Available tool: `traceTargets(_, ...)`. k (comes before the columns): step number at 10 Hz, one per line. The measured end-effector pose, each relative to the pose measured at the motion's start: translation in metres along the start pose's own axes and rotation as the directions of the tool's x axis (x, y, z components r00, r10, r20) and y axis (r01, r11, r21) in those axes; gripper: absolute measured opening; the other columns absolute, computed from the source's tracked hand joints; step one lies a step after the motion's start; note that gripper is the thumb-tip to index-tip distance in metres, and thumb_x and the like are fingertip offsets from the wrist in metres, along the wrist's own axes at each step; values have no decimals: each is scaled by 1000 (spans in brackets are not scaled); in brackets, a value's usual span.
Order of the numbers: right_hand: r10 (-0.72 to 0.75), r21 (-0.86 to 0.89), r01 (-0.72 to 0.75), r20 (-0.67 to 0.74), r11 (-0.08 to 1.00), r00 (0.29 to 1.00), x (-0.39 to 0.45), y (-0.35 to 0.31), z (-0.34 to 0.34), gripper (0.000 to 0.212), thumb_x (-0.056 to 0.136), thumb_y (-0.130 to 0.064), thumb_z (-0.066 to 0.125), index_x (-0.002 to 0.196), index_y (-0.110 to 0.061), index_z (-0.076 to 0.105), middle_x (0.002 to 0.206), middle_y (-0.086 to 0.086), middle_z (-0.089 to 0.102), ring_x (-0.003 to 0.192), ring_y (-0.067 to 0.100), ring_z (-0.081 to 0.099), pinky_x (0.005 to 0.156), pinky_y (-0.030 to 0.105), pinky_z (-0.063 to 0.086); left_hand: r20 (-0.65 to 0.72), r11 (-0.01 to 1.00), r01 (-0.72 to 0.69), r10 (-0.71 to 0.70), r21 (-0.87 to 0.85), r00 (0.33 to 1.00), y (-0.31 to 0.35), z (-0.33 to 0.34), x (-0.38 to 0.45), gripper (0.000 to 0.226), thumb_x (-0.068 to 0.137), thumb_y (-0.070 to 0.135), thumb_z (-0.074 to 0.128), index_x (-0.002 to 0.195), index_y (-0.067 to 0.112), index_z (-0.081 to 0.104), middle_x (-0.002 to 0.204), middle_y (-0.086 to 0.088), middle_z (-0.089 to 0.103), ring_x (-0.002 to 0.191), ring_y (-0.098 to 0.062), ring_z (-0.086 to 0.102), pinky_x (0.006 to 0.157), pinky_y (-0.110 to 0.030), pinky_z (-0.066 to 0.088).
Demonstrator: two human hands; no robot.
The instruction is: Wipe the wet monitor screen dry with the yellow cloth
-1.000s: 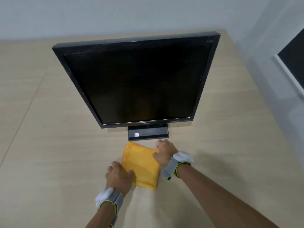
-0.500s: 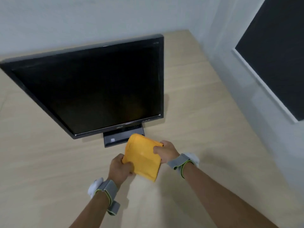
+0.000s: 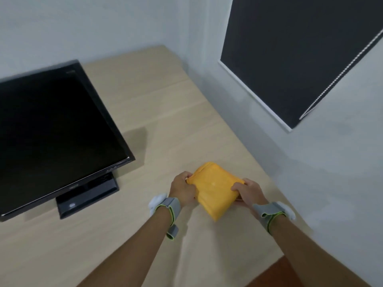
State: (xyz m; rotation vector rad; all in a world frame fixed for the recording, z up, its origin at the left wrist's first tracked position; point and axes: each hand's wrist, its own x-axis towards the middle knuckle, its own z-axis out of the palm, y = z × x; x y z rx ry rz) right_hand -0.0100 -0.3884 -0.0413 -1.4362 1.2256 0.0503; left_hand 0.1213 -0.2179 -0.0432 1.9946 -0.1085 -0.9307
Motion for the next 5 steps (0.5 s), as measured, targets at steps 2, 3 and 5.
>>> traceTargets(2, 7, -158, -34, -170, 987, 985, 8, 39, -58, 12, 87, -4, 60, 88, 6, 53, 84, 22, 52, 79, 32, 54, 84, 59, 54, 40, 998, 34, -37, 55, 999, 23, 62, -4, 28, 76, 6, 56, 102, 12, 64, 104, -21, 69, 96, -38, 66, 81, -43, 58)
traceTargets(3, 8, -260, -78, -261, 962, 965, 4, 53, -71, 23, 90, -8, 58, 108, 6, 61, 97, 23, 65, 91, 39, 63, 81, 43, 51, -2, 987, 39, -39, 157, 999, 23, 70, -12, 25, 84, 8, 52, 105, 15, 64, 106, -11, 66, 96, -32, 64, 76, -35, 52)
traceTargets(5, -127, -321, 14, -335, 947, 934, -8, 44, -67, 28, 79, -17, 55, 106, -13, 59, 87, 16, 57, 83, 30, 50, 74, 32, 35, -88, 944, 21, 8, 329, 996, 11, 44, -27, 24, 87, 9, 52, 109, 14, 61, 99, -8, 63, 83, -27, 57, 72, -29, 45)
